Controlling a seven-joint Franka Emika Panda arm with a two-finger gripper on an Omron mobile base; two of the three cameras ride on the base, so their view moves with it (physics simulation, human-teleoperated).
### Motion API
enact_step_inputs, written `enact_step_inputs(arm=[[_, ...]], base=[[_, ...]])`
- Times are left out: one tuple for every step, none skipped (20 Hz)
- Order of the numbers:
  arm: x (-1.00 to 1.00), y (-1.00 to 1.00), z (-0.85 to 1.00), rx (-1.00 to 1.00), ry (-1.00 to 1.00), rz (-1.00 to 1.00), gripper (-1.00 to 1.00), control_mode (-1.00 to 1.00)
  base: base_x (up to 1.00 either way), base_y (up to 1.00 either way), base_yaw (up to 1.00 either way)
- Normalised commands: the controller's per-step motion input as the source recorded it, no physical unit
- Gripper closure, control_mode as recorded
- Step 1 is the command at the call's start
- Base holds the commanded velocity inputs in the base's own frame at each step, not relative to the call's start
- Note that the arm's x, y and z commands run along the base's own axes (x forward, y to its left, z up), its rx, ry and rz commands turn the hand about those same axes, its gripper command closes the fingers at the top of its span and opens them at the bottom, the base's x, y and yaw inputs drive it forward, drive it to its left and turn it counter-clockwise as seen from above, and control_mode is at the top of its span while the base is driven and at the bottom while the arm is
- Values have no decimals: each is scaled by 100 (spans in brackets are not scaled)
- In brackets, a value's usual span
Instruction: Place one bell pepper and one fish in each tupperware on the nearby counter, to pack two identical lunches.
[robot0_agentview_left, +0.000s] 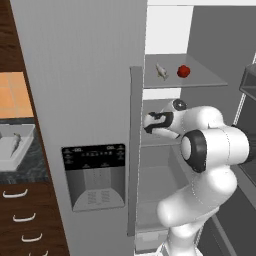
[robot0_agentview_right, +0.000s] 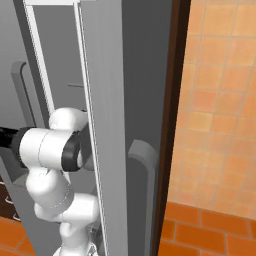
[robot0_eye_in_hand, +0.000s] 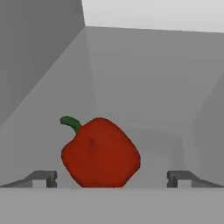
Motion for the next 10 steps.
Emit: enact_step_inputs(arm=[[61, -6, -1, 0, 1, 13, -100, -100], [57, 0, -5, 0, 3, 11, -100, -100], [41, 0, -14, 0, 7, 8, -100, -100], [36, 0, -19, 0, 13, 5, -100, -100], [39, 0, -27, 0, 20, 5, -100, -100], [39, 0, -28, 0, 21, 4, -100, -100], [35, 0, -35, 0, 21, 3, -100, -100], [21, 0, -44, -3, 20, 3, -100, -100], [25, 0, -44, -3, 15, 2, -100, -100], [34, 6, -38, -4, 11, 3, -100, -100]], base=[[0, 0, 0], [0, 0, 0], [0, 0, 0], [0, 0, 0], [0, 0, 0], [0, 0, 0], [0, 0, 0], [0, 0, 0], [0, 0, 0], [0, 0, 0]])
